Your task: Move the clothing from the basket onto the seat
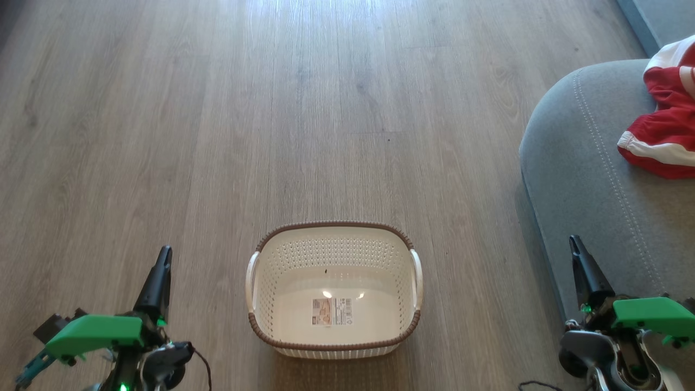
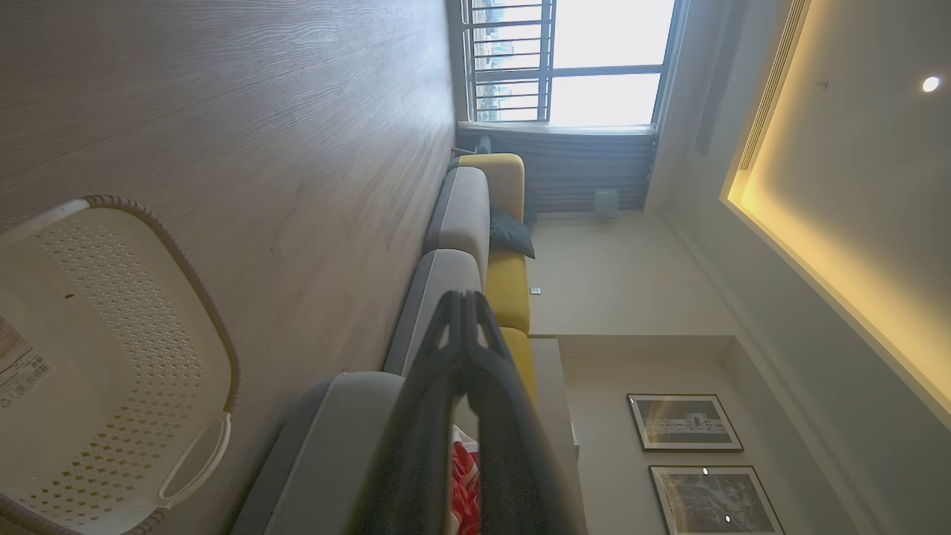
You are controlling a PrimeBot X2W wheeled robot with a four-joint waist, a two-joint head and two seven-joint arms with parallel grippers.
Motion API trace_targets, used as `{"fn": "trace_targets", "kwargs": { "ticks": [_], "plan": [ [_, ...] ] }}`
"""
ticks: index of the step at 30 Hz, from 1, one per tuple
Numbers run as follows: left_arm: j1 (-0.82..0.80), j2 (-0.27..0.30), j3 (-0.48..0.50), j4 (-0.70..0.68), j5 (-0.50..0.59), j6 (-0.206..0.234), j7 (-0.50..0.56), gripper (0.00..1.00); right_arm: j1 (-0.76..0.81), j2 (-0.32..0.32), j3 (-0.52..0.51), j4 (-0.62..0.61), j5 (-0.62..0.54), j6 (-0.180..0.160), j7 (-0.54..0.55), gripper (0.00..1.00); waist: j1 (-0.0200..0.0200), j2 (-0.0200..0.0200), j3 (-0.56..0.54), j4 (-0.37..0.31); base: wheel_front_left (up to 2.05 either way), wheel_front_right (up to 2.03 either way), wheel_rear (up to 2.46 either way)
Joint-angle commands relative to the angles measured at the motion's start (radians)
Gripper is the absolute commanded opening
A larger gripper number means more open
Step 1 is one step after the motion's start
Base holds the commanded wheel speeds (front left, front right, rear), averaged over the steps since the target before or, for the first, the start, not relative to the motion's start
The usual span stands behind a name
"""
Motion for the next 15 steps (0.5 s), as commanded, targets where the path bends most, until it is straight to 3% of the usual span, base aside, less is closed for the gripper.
{"fn": "trace_targets", "kwargs": {
  "ticks": [1,15],
  "plan": [
    [-0.046,0.009,0.034,-0.035,-0.007,-0.009,0.008,0.00,-0.056,-0.011,0.018,-0.039,0.006,0.000,0.006,0.00,0.0000,0.0000,0.000,0.000,0.00,0.00,0.00],
    [-0.046,0.009,0.034,-0.035,-0.007,-0.009,0.007,0.00,-0.056,-0.011,0.018,-0.039,0.006,0.000,0.006,0.00,0.0000,0.0000,0.000,0.000,0.00,0.00,0.00]
  ]
}}
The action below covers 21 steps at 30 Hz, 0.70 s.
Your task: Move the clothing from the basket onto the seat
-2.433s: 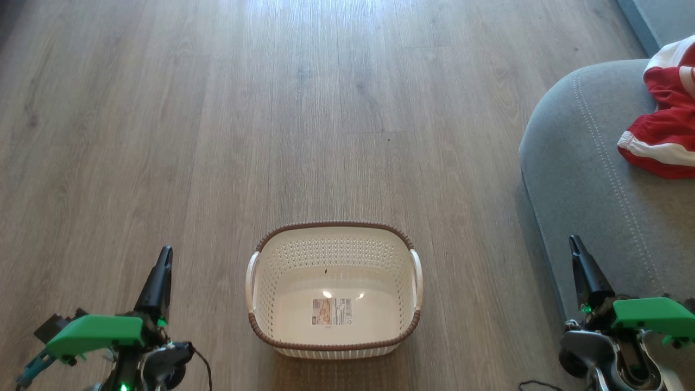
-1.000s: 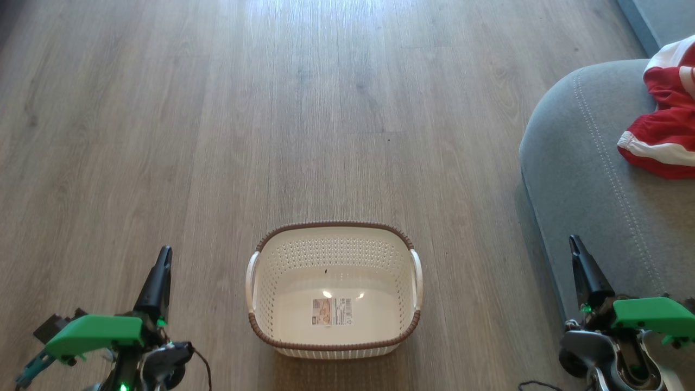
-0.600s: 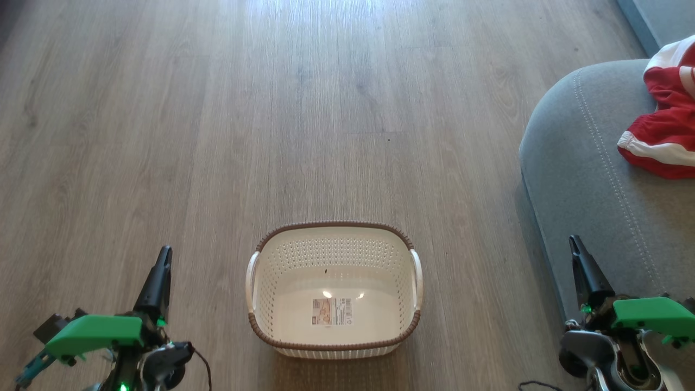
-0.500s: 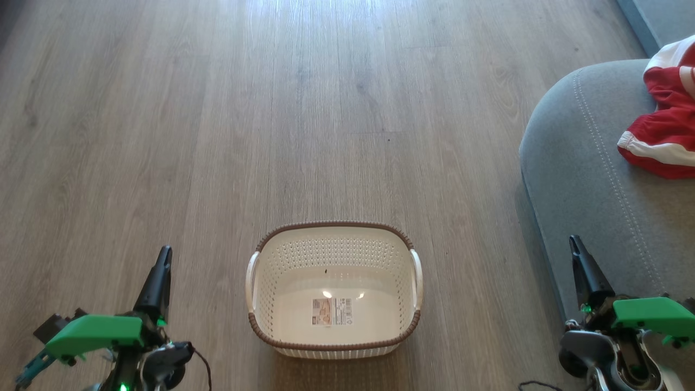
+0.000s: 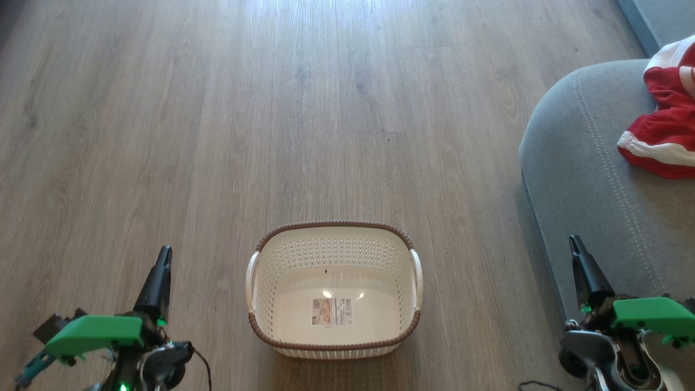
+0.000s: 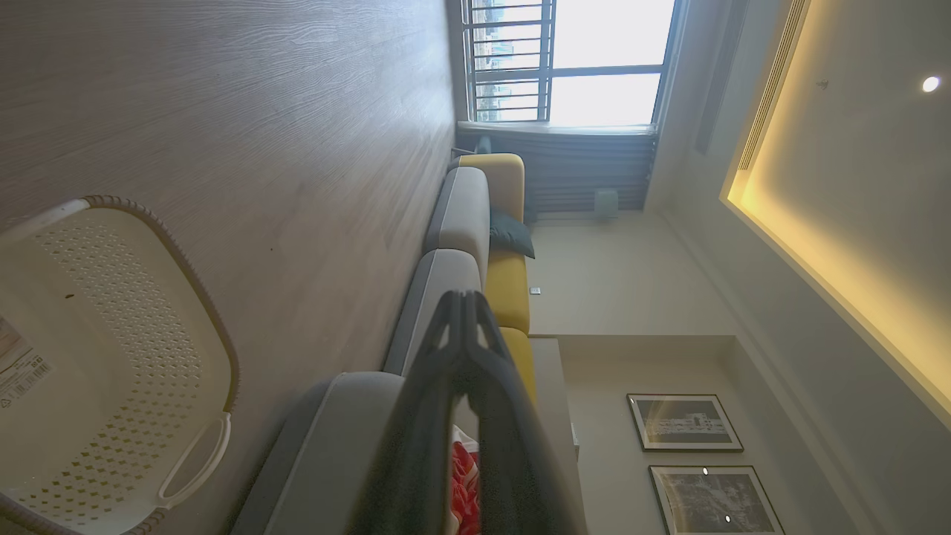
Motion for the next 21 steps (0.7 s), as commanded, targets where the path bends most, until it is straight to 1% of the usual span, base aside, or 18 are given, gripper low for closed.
{"fn": "trace_targets", "kwargs": {
  "ticks": [1,21],
  "plan": [
    [-0.046,0.009,0.034,-0.035,-0.007,-0.009,0.007,0.00,-0.056,-0.011,0.018,-0.039,0.006,0.000,0.006,0.00,0.0000,0.0000,0.000,0.000,0.00,0.00,0.00],
    [-0.046,0.009,0.034,-0.035,-0.007,-0.009,0.007,0.00,-0.056,-0.011,0.018,-0.039,0.006,0.000,0.006,0.00,0.0000,0.0000,0.000,0.000,0.00,0.00,0.00]
  ]
}}
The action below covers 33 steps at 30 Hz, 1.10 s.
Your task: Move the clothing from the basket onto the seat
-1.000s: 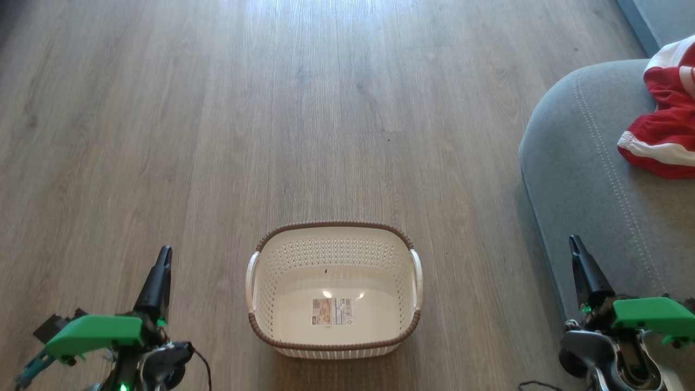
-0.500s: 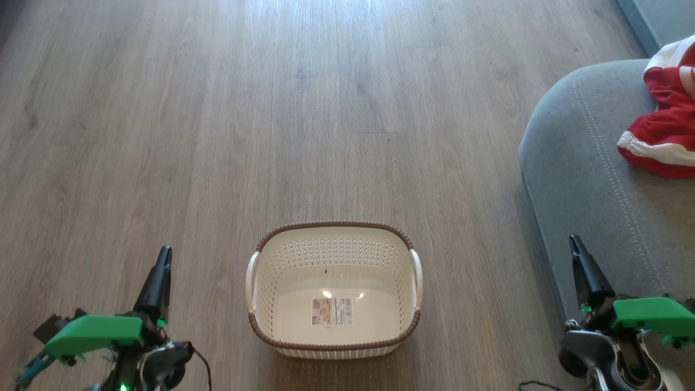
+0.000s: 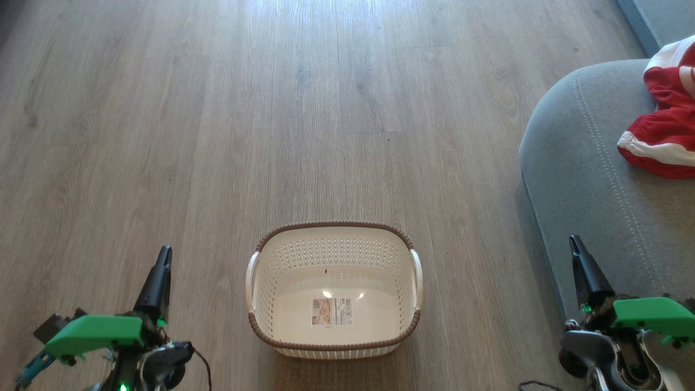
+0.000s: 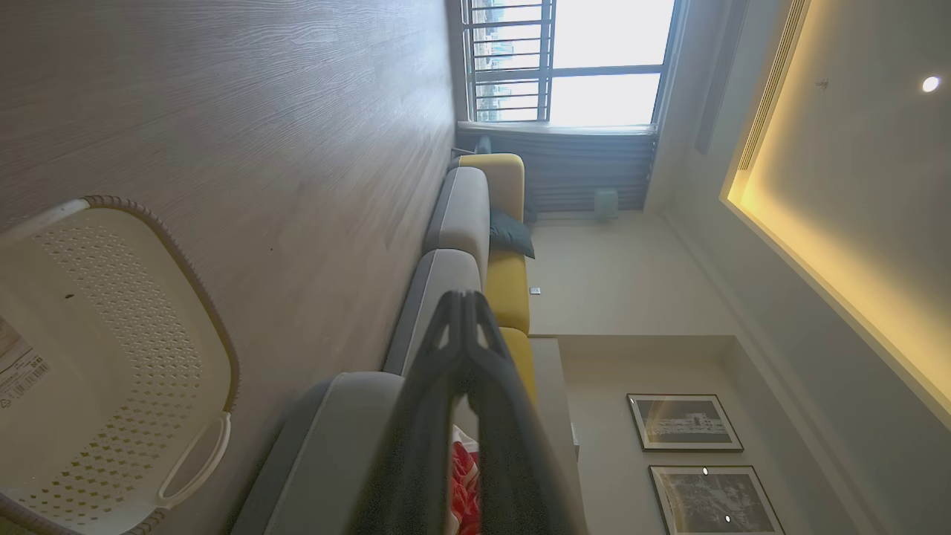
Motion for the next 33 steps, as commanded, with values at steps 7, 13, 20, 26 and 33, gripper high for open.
{"fn": "trace_targets", "kwargs": {
  "ticks": [7,13,20,26,33],
  "plan": [
    [-0.046,0.009,0.034,-0.035,-0.007,-0.009,0.007,0.00,-0.056,-0.011,0.018,-0.039,0.006,0.000,0.006,0.00,0.0000,0.0000,0.000,0.000,0.00,0.00,0.00],
    [-0.046,0.009,0.034,-0.035,-0.007,-0.009,0.007,0.00,-0.056,-0.011,0.018,-0.039,0.006,0.000,0.006,0.00,0.0000,0.0000,0.000,0.000,0.00,0.00,0.00],
    [-0.046,0.009,0.034,-0.035,-0.007,-0.009,0.007,0.00,-0.056,-0.011,0.018,-0.039,0.006,0.000,0.006,0.00,0.0000,0.0000,0.000,0.000,0.00,0.00,0.00],
    [-0.046,0.009,0.034,-0.035,-0.007,-0.009,0.007,0.00,-0.056,-0.011,0.018,-0.039,0.006,0.000,0.006,0.00,0.0000,0.0000,0.000,0.000,0.00,0.00,0.00],
    [-0.046,0.009,0.034,-0.035,-0.007,-0.009,0.007,0.00,-0.056,-0.011,0.018,-0.039,0.006,0.000,0.006,0.00,0.0000,0.0000,0.000,0.000,0.00,0.00,0.00]
  ]
}}
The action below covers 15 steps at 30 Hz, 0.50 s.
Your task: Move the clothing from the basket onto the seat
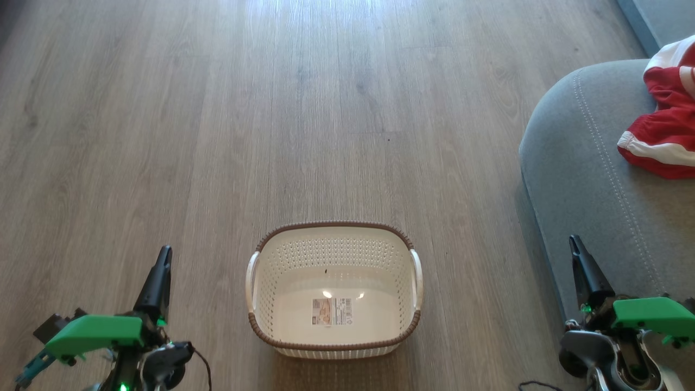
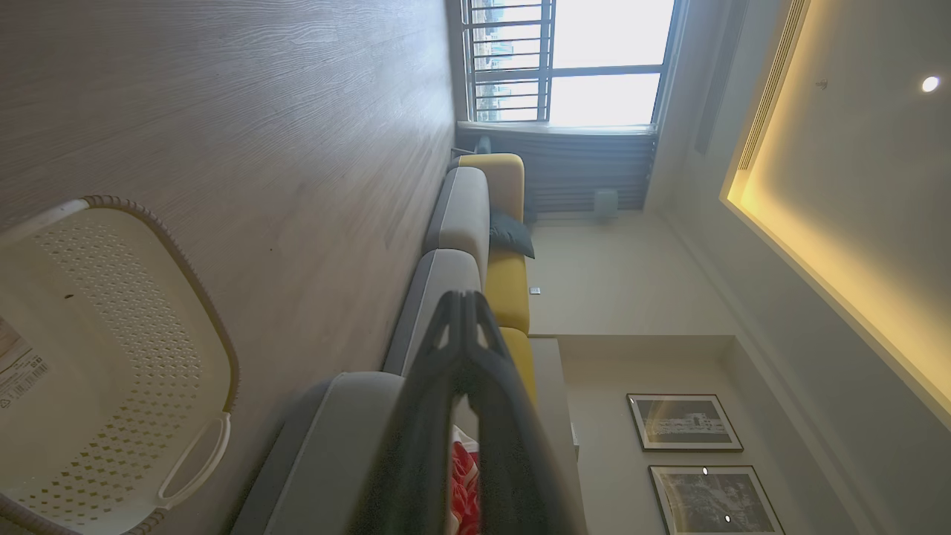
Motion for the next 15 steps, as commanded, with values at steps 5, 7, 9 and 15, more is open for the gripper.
{"fn": "trace_targets", "kwargs": {
  "ticks": [5,7,9,15],
  "plan": [
    [-0.046,0.009,0.034,-0.034,-0.007,-0.009,0.007,0.00,-0.056,-0.011,0.018,-0.039,0.006,0.000,0.006,0.00,0.0000,0.0000,0.000,0.000,0.00,0.00,0.00],
    [-0.046,0.009,0.034,-0.034,-0.007,-0.009,0.007,0.00,-0.056,-0.011,0.018,-0.039,0.006,0.000,0.006,0.00,0.0000,0.0000,0.000,0.000,0.00,0.00,0.00],
    [-0.046,0.009,0.034,-0.034,-0.007,-0.009,0.007,0.00,-0.056,-0.011,0.018,-0.039,0.006,0.000,0.006,0.00,0.0000,0.0000,0.000,0.000,0.00,0.00,0.00],
    [-0.046,0.009,0.034,-0.034,-0.007,-0.009,0.007,0.00,-0.056,-0.011,0.018,-0.039,0.006,0.000,0.006,0.00,0.0000,0.0000,0.000,0.000,0.00,0.00,0.00]
  ]
}}
